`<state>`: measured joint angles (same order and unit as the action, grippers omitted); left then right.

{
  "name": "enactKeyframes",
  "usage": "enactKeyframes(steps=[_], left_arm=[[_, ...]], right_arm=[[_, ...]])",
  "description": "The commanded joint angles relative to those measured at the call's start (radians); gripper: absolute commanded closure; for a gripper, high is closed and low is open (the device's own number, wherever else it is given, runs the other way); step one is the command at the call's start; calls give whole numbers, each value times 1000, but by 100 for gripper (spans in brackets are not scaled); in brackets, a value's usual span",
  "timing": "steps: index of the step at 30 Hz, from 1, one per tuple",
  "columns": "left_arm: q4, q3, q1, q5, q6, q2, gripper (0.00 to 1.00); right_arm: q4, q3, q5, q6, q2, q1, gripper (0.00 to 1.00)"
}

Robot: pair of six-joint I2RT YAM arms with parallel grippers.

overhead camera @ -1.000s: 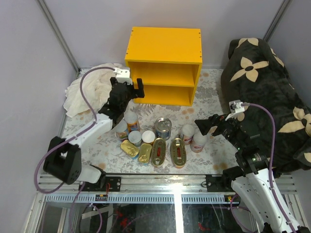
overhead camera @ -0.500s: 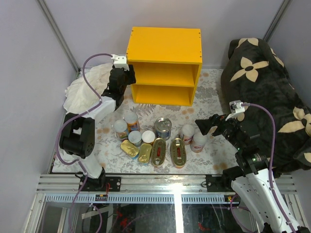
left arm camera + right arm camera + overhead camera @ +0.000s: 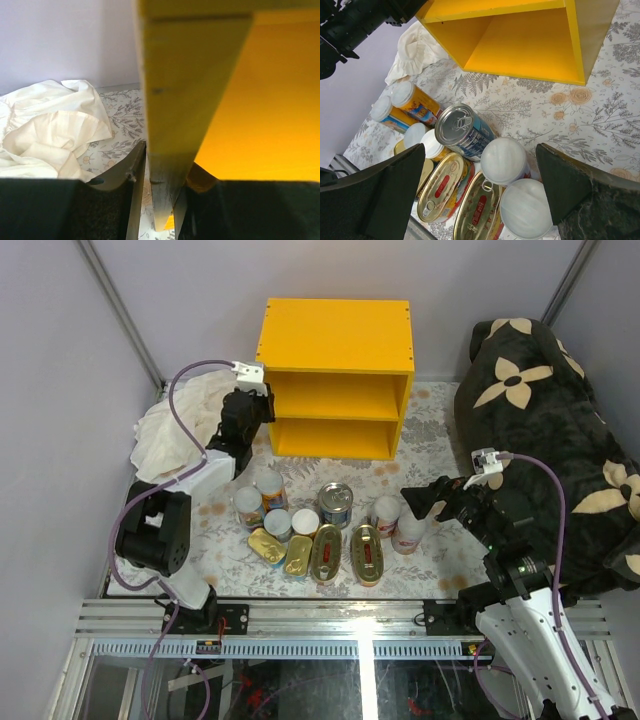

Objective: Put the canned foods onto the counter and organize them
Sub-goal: Move the counter to the center of the board.

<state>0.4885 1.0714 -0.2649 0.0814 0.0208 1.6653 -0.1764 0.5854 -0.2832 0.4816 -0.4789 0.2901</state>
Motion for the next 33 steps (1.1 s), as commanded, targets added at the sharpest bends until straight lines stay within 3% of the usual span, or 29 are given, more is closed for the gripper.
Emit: enactKeyframes(steps=[1, 12, 19, 23, 27, 33], left_arm=[[63, -78, 8, -66, 8, -86, 86], [77, -192, 7, -166, 59, -210, 87], [54, -267, -1, -192, 99, -298, 86], [46, -304, -18, -182, 106, -337, 85], [24, -320, -25, -194, 118, -352, 85], [37, -362, -25, -189, 133, -373, 85]], right_arm=[[18, -29, -48, -4, 7, 5, 1], [-27, -19, 99, -40, -36, 5, 0], [-43, 19, 146, 2, -155, 7, 0], [-13, 43, 246, 11, -200, 42, 0], [86, 30, 268, -5, -211, 83, 1], [405, -134, 178, 87, -116, 84, 1]])
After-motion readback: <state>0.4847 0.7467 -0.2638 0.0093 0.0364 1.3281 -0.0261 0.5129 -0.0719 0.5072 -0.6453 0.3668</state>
